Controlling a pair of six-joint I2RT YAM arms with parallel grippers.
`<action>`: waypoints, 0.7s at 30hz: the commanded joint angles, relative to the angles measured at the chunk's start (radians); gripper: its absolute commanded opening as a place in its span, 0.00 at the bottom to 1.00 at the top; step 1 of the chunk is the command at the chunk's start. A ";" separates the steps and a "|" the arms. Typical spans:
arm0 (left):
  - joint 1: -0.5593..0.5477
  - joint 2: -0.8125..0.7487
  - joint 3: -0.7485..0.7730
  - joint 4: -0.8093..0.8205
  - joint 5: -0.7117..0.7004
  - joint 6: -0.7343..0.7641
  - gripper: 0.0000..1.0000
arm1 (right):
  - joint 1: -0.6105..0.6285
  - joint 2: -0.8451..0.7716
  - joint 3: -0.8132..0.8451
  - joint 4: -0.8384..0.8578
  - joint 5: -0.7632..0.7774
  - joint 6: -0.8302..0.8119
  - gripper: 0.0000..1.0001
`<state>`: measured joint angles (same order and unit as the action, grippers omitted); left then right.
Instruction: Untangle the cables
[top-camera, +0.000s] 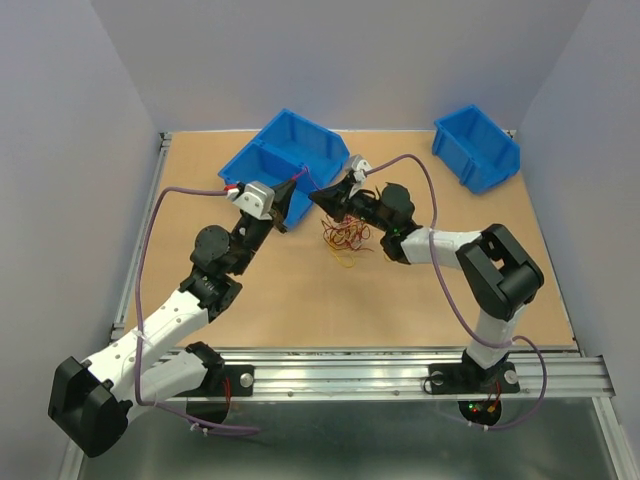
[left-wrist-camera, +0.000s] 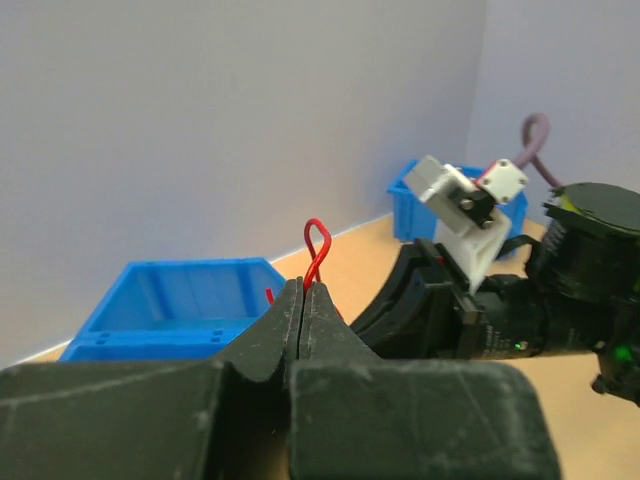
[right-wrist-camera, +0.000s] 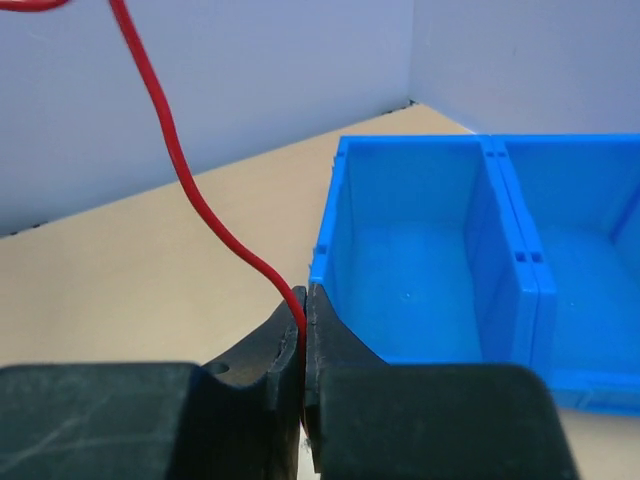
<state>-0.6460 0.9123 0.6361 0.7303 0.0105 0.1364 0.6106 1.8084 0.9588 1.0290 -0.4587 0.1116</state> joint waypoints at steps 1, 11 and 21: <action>0.002 -0.018 -0.016 0.113 -0.151 -0.017 0.00 | 0.009 -0.069 0.067 0.019 -0.029 0.037 0.01; 0.017 0.020 -0.042 0.181 -0.142 0.000 0.01 | 0.011 -0.271 0.020 -0.050 0.066 0.045 0.01; 0.017 0.161 0.016 0.141 -0.058 0.055 0.02 | 0.011 -0.501 -0.198 -0.052 0.115 0.079 0.01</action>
<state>-0.6327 1.0615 0.5968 0.8444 -0.0818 0.1581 0.6109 1.3811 0.8093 0.9474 -0.3691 0.1627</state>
